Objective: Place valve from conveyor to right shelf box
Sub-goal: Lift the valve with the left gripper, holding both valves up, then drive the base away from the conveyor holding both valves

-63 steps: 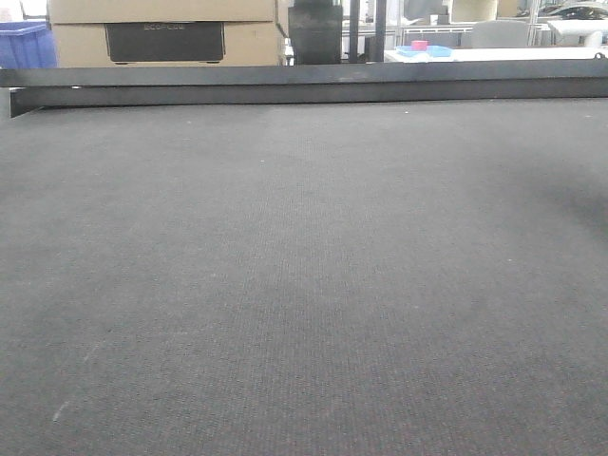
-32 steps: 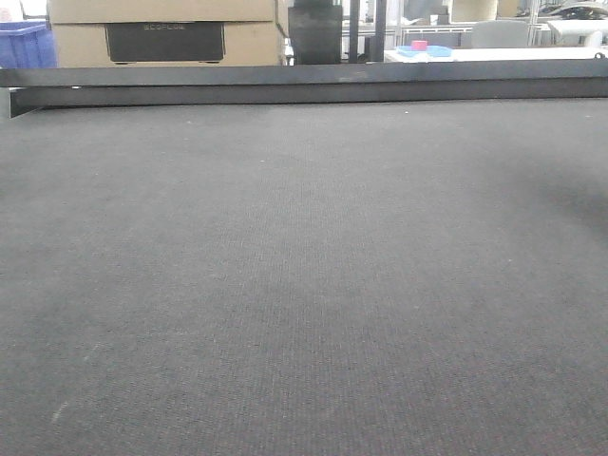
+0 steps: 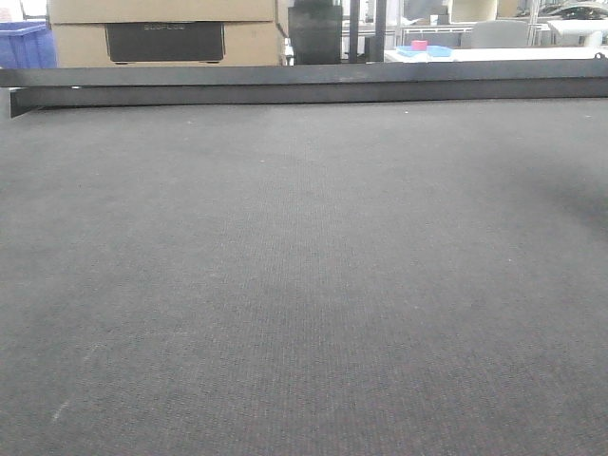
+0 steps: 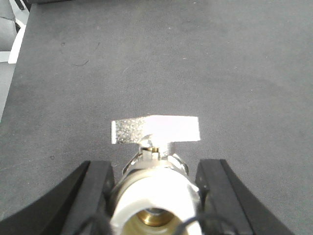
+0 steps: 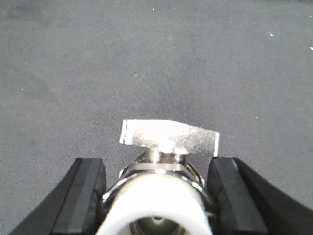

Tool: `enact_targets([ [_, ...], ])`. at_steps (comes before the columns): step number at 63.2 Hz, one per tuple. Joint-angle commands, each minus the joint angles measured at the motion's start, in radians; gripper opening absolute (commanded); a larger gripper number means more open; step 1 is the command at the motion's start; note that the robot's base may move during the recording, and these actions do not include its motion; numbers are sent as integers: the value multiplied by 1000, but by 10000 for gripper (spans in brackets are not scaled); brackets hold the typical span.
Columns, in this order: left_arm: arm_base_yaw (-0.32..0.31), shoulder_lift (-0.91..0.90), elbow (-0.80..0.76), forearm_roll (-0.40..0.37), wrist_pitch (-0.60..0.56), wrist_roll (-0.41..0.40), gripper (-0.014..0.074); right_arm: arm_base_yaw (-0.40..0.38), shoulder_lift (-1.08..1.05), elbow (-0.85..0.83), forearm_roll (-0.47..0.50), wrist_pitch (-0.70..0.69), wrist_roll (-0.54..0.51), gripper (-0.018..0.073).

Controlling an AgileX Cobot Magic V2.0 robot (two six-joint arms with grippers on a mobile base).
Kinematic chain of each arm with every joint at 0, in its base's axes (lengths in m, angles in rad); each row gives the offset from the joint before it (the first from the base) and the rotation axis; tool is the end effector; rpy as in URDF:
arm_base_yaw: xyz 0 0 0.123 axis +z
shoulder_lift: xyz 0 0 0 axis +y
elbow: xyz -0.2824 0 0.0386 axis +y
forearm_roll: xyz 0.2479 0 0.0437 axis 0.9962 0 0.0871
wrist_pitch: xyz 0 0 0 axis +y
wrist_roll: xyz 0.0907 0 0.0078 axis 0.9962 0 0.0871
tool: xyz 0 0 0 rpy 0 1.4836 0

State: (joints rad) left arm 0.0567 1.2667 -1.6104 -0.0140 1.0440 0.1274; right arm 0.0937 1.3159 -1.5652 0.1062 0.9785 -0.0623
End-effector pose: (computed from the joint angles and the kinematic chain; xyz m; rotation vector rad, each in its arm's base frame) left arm 0.2450 0.0128 0.4762 0.0764 2.1838 0.0871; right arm 0.2664 0.0331 0.4553 -0.1556 2.2058 0.1477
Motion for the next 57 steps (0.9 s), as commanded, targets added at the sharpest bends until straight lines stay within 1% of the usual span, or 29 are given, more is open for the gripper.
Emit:
enact_targets([
  [1, 1, -15, -17, -7, -51, -7, -111, 0, -22, -20, -2, -73, -9, -154],
  [57, 1, -15, -17, -7, -51, -7, -111, 0, -22, -20, -2, -73, -9, -154],
])
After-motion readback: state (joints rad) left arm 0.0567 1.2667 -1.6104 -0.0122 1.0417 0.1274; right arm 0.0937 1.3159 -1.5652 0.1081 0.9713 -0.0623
